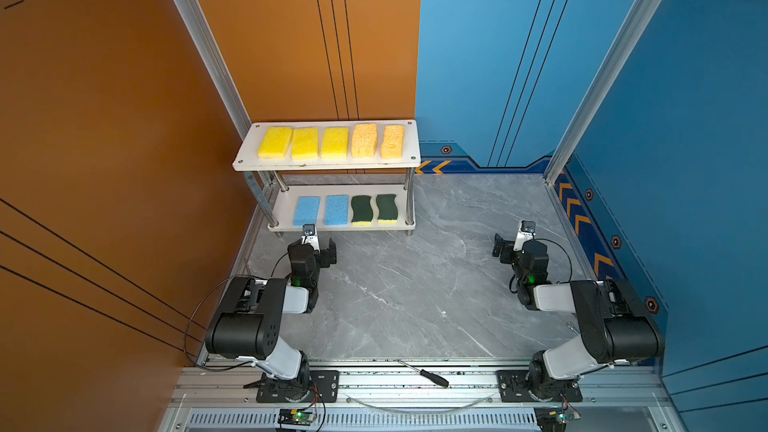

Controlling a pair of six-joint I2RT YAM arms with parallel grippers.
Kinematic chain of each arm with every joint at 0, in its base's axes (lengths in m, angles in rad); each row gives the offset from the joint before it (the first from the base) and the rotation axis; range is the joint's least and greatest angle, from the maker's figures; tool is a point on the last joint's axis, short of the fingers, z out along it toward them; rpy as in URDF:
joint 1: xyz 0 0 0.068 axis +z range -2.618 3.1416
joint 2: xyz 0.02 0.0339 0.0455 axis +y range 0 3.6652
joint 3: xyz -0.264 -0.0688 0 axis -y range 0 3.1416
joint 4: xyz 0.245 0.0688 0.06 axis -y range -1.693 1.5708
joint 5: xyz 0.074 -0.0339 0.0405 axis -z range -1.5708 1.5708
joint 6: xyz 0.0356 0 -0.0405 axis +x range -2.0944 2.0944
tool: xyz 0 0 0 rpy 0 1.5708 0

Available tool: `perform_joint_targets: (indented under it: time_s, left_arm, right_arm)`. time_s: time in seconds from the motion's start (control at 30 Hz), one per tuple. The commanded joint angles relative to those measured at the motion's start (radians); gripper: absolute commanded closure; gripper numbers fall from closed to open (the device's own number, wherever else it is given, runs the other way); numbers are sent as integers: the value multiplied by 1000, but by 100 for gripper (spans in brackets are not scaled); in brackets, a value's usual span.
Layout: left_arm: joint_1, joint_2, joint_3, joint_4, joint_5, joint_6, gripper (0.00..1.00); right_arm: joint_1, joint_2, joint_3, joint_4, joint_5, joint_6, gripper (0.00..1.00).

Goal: Place and organize the cleaning sponges onto the shelf

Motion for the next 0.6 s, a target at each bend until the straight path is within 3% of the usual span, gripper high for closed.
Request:
perform_joint_targets:
  time_s: [0.0, 0.57]
  left_arm:
    - [-5, 3, 19, -14, 3, 16, 2]
    - [2, 4, 27, -28, -14, 3, 2]
  right_arm:
    - [-1, 8, -3, 10, 11, -12, 0]
    - [-4, 9, -3, 8, 7, -11, 0]
